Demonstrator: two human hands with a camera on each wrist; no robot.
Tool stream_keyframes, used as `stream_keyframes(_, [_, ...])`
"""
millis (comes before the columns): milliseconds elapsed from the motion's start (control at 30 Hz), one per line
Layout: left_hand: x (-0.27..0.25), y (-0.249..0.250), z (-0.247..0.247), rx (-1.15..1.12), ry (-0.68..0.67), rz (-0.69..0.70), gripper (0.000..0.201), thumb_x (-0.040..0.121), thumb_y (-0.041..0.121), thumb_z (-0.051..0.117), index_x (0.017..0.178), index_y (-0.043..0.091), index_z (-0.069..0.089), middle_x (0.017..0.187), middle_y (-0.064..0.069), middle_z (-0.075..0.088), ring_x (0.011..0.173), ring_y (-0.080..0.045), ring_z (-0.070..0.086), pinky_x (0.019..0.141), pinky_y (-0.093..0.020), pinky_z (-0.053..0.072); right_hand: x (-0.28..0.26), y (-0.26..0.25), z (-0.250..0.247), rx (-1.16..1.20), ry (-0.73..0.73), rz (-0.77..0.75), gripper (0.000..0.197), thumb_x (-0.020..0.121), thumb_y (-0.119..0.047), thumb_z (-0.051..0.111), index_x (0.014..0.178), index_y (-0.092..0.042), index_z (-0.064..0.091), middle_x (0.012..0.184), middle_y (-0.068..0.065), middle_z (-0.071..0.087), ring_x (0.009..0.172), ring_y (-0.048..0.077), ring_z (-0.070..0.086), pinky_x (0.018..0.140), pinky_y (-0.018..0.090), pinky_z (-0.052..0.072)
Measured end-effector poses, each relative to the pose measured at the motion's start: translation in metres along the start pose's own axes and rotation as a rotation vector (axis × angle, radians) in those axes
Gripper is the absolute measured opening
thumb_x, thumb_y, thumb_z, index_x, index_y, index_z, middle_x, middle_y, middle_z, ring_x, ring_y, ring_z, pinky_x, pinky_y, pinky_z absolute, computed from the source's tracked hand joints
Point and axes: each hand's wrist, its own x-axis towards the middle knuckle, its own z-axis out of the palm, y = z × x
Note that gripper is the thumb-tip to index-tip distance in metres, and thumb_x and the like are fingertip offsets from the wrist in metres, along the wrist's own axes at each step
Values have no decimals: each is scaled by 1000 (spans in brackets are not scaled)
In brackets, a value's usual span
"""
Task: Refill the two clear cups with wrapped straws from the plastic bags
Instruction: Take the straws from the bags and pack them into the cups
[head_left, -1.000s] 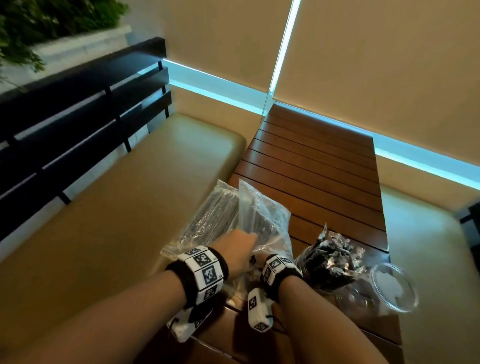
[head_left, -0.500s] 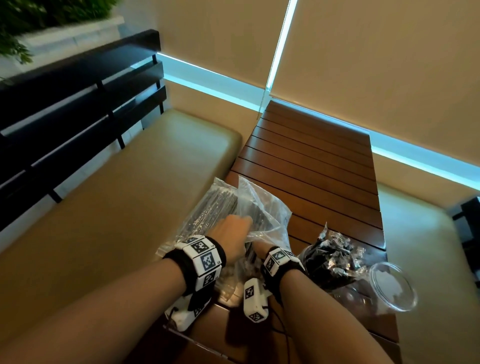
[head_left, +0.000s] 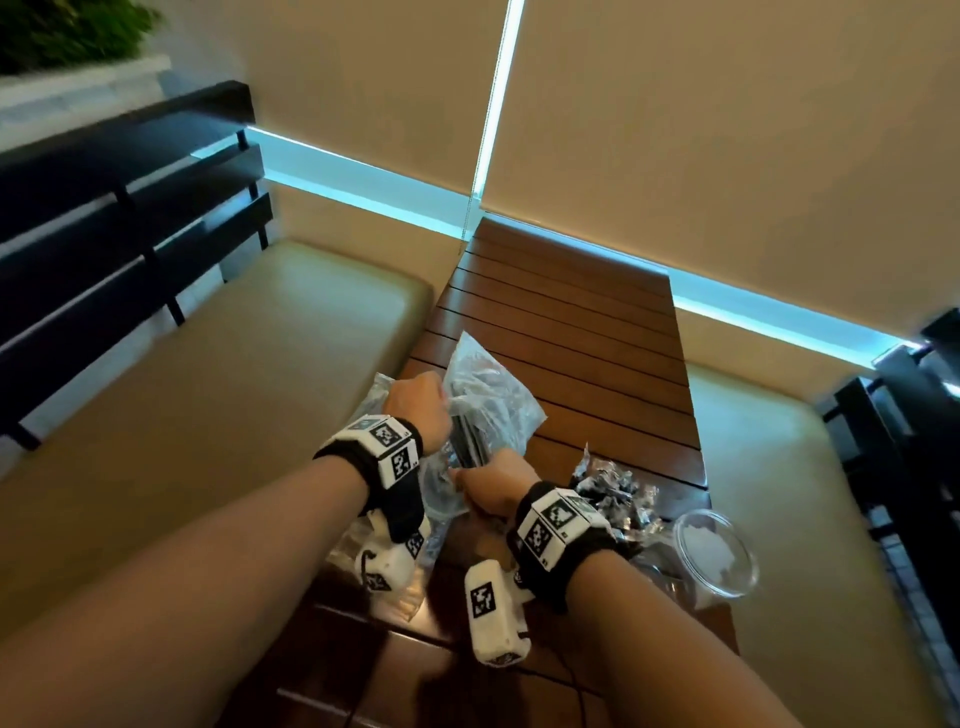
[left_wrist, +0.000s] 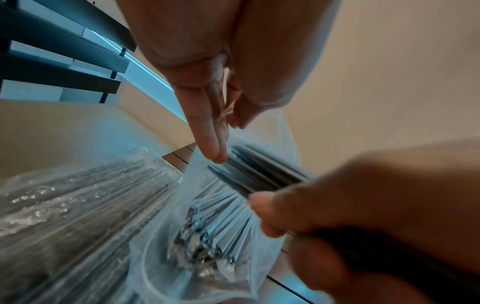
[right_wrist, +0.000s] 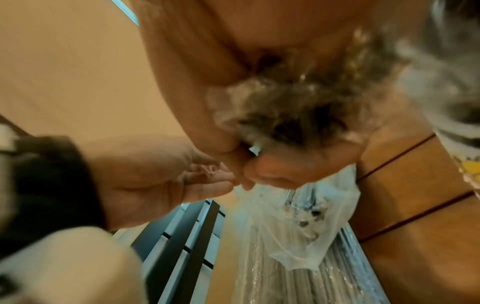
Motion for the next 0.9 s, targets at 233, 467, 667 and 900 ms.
stream_keyframes(233, [14,-11,10,108,-35,9,6,89,14,56,85,10,57,100,-16,68,94,-36,62,74,-35,45,-72,24,-46,-424,23,-184,22,85,-32,68,85,-13,58,88,4,63,82,21,63,69,29,53])
stream_keyframes(467, [5,-7,20,310,-125,63,16,90,22,53,90,9,62,103,-14,68,94,-31,63,83,-40,53,-116,34,-101,-237,146,-305,16,83,-33,72,79,-24,59,78,-3,66,72,13,66,66,27,58])
stream_keyframes(667, [-33,38,-11,110,-51,296,64,68,36,57,130,25,50,129,1,49,115,-21,54,95,-40,49,-91,36,-96,49,440,-499,16,81,-30,74,86,-26,59,72,-11,61,65,1,57,61,19,45])
stream_keyframes(900, [-66,118,-51,-904,-283,321,43,74,44,77,99,11,66,105,-13,71,101,-24,67,93,-40,52,-80,17,-75,271,545,-649,28,88,-22,69,112,-33,61,87,-13,69,79,-1,63,64,11,44])
